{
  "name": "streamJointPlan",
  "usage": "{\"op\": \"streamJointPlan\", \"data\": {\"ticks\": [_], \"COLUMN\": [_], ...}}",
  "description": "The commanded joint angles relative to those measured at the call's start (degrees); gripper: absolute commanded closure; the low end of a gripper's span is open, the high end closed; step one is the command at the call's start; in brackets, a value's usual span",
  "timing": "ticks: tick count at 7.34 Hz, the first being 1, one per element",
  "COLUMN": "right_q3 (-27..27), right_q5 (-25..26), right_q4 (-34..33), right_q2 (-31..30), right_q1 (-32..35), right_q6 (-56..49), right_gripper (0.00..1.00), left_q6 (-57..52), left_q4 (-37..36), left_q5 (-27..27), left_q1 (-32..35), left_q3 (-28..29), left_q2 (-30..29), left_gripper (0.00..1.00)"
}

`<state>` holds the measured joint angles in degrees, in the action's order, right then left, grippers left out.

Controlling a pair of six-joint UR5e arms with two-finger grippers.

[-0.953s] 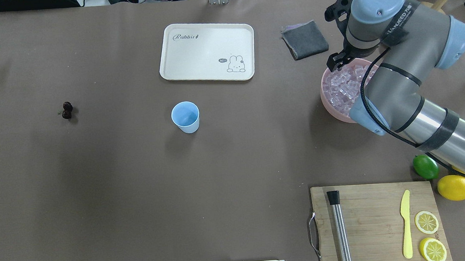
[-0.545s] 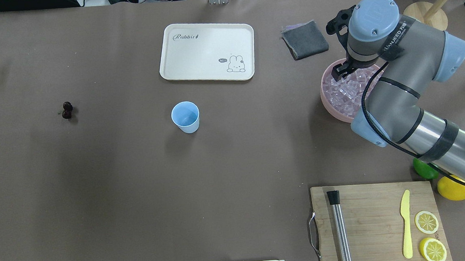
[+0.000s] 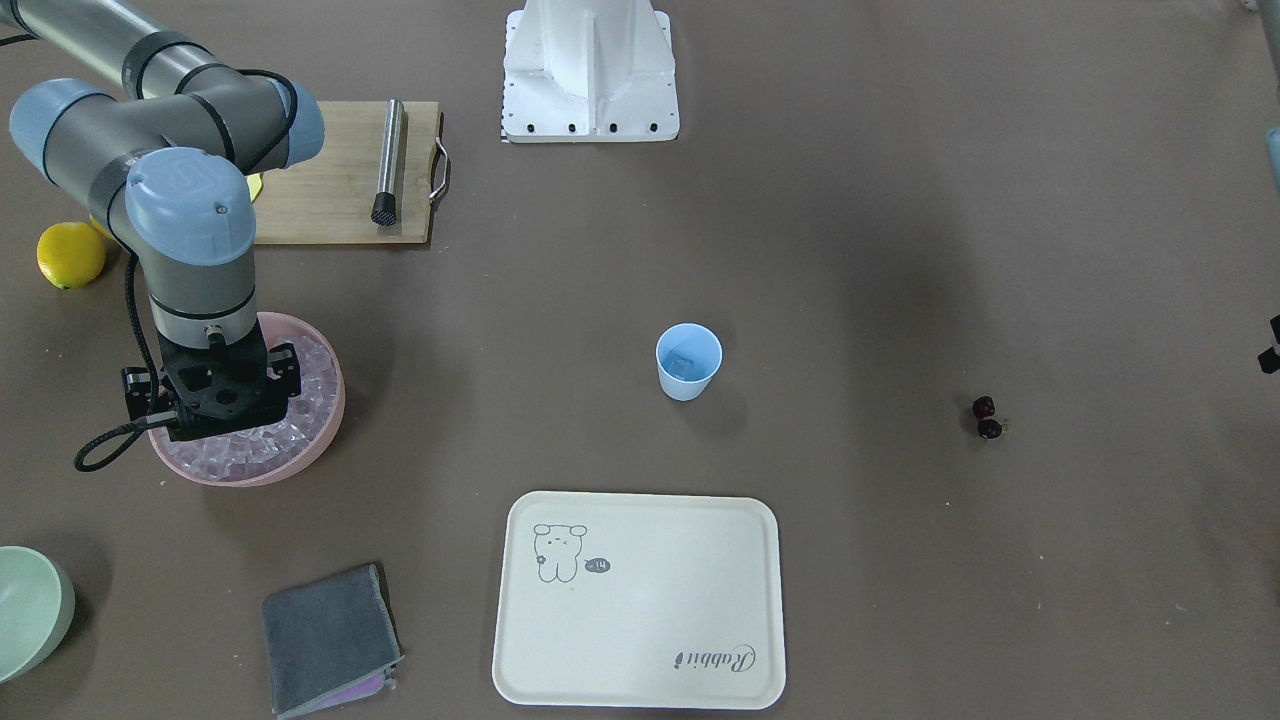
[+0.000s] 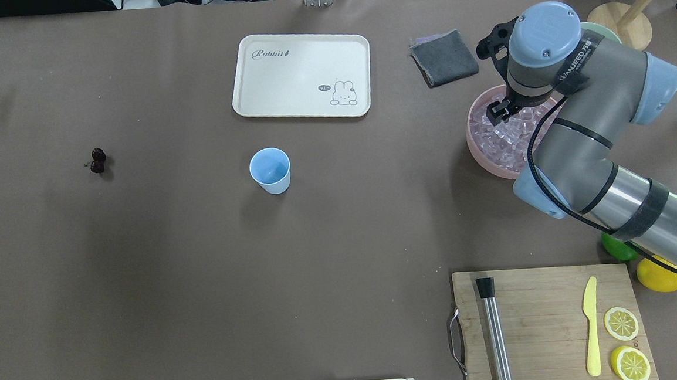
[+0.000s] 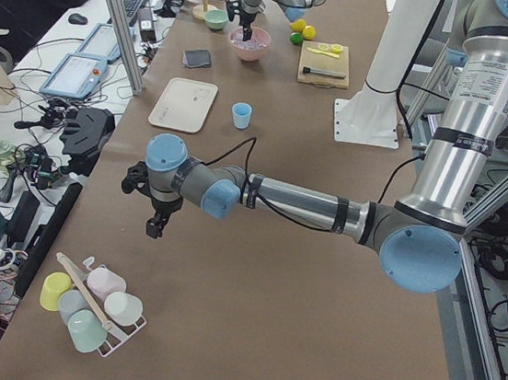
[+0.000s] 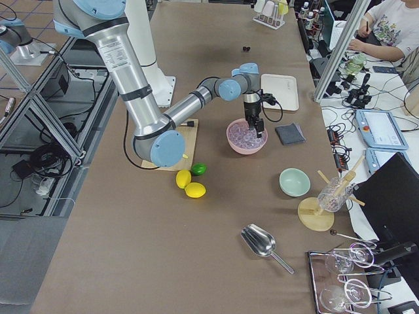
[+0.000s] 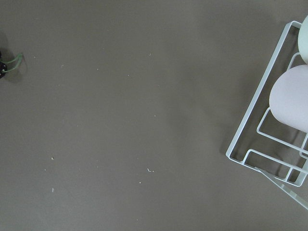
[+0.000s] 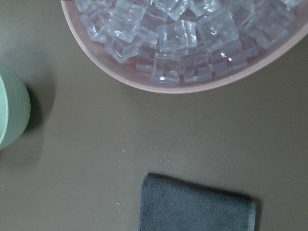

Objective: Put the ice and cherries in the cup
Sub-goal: 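Grasp another ice cube with the right gripper and lift it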

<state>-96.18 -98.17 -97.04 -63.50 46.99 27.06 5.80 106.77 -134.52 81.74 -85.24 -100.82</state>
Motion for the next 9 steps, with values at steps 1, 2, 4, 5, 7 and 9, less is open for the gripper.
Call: {"op": "streamJointPlan", "data": {"ticks": [1, 2, 4, 5, 7, 9], "right_q3": [0.37, 1.77, 2.57, 2.49, 2.57, 2.92], "right_q5": [-0.1, -0.01, -0.01, -0.01, -0.01, 0.34], "right_q4": [0.01, 0.1, 1.68, 1.77, 1.77, 1.77], "right_q2": [-0.04, -0.04, -0.04, 0.13, -0.04, -0.04], "right_q1": [0.21, 0.21, 0.12, -0.14, -0.14, -0.49], "right_q6": [0.1, 0.01, 0.27, 0.28, 0.1, 0.1], "right_gripper": [0.32, 0.33, 0.33, 0.33, 0.45, 0.68], "left_q6": [0.0, 0.0, 0.0, 0.0, 0.0, 0.0], "left_q4": [0.46, 0.46, 0.46, 0.46, 0.46, 0.46], "left_q5": [-0.04, -0.04, -0.04, -0.04, 0.05, 0.05], "left_q1": [0.0, 0.0, 0.0, -0.09, -1.48, -1.49], "left_q3": [-0.1, -0.28, -0.19, -0.19, 0.25, 0.34], "left_q2": [0.09, 0.09, 0.18, 0.18, 0.1, 0.18], "left_gripper": [0.02, 0.02, 0.02, 0.02, 0.02, 0.02]}}
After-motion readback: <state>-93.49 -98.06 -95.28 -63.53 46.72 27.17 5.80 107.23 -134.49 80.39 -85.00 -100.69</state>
